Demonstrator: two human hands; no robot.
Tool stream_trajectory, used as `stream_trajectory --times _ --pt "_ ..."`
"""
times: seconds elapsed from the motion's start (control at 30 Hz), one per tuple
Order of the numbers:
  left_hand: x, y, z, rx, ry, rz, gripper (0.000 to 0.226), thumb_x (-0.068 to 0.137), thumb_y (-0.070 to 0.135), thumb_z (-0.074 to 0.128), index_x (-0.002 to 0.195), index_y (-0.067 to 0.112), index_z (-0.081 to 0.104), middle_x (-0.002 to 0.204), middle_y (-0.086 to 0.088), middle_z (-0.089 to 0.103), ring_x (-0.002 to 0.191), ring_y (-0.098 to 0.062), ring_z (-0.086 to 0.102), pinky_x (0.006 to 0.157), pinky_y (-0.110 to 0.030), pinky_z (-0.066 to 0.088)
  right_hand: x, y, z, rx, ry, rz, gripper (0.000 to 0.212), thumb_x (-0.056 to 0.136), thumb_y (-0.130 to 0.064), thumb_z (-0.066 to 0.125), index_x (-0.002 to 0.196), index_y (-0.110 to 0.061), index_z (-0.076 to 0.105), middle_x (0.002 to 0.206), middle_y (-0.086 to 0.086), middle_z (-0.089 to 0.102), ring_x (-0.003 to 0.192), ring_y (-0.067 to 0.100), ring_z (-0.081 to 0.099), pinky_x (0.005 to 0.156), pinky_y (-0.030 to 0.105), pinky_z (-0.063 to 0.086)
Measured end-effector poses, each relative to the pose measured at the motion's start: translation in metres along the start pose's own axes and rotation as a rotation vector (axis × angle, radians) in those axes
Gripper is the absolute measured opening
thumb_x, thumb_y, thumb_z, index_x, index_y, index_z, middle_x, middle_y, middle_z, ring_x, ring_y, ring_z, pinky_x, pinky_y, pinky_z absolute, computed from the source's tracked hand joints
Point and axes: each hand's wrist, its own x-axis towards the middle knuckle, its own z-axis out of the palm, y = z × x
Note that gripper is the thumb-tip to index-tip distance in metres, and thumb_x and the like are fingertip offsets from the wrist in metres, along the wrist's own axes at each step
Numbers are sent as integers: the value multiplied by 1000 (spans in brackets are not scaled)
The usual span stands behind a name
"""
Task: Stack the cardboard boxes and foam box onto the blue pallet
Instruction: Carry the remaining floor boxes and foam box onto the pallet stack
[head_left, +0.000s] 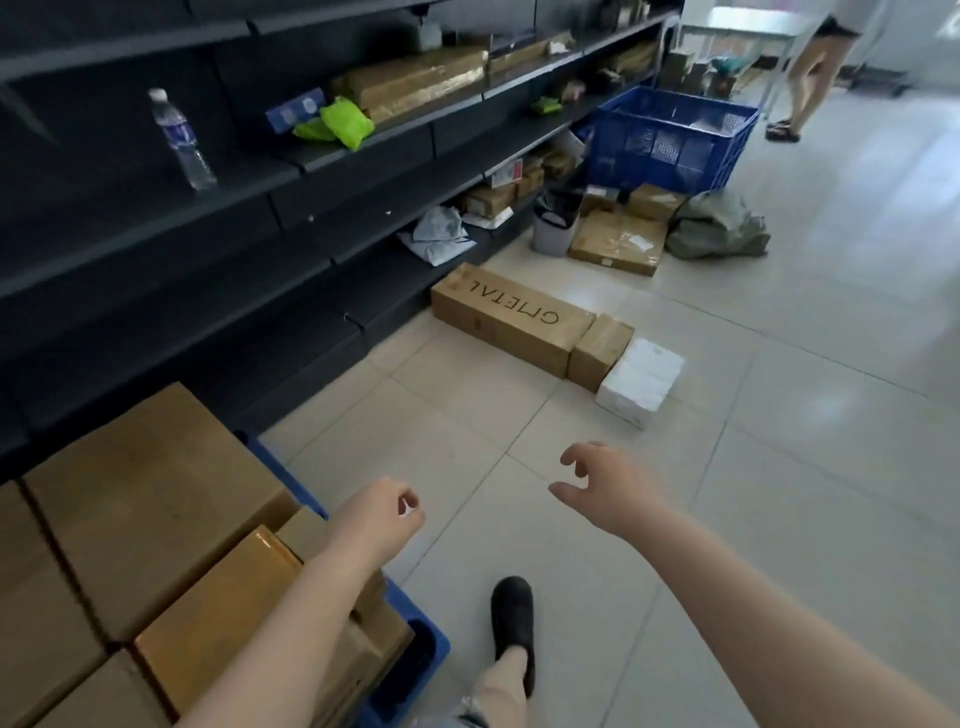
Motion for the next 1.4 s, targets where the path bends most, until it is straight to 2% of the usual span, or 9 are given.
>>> stream_trajectory --times 0.13,0.23,0.4,0.6,0.8,0.9,1.0,1.17,1.4 --pt "96 32 4 -72 -11 -8 8 84 34 59 79 28 56 88 2 59 84 -20 59 80 -33 52 83 30 -34 77 -5 116 44 86 -46 57 123 -22 54 114 -2 58 103 17 55 73 25 37" --pt "167 69 3 -112 -82 -10 14 82 30 61 70 30 53 78 4 56 76 -20 57 77 -33 51 140 54 -62 161 -1 228 44 86 -47 57 122 -23 55 114 -3 58 101 16 55 72 23 35" --pt "274 137 3 -89 -184 29 17 81 32 60 67 34 51 74 11 56 79 -18 58 78 -31 51 219 114 -98 253 33 407 45 84 -49 58 120 -22 56 111 -3 59 99 17 57 73 26 42" --pt "380 222 28 -97 -258 51 10 81 33 59 73 31 54 75 9 57 68 -20 56 70 -33 52 304 202 -117 393 48 550 47 83 -47 61 121 -18 57 112 0 61 86 13 52 72 26 40" --pt "482 300 58 -79 -279 -35 9 82 35 60 81 26 57 82 8 58 83 -19 59 79 -31 48 419 288 -145 408 -43 519 49 84 -48 58 123 -19 55 108 -3 60 86 13 52 68 26 40" --pt "523 329 59 -107 -302 -149 10 82 30 59 75 24 56 81 5 57 77 -18 54 72 -28 43 483 311 -169 364 -119 482 48 84 -48 57 123 -21 54 109 -4 59 89 14 54 65 26 40" --pt "568 345 58 -147 -283 -237 9 85 27 59 80 19 57 85 2 59 81 -18 54 70 -24 39 553 324 -186 348 -179 436 46 84 -47 58 120 -18 56 111 -2 60 91 16 56 70 27 44" --pt "655 352 63 -221 -276 -343 7 84 24 58 82 18 60 91 -1 63 84 -17 56 69 -24 38 663 327 -188 263 -290 408 44 83 -47 58 113 -16 58 107 -1 61 96 19 58 82 33 51" --pt "841 323 105 -335 -323 -480 31 85 28 58 111 11 58 114 -8 62 90 -17 54 73 -25 39 847 332 -128 217 -352 402 58 82 -50 58 131 -20 48 129 1 55 110 21 56 79 29 45"
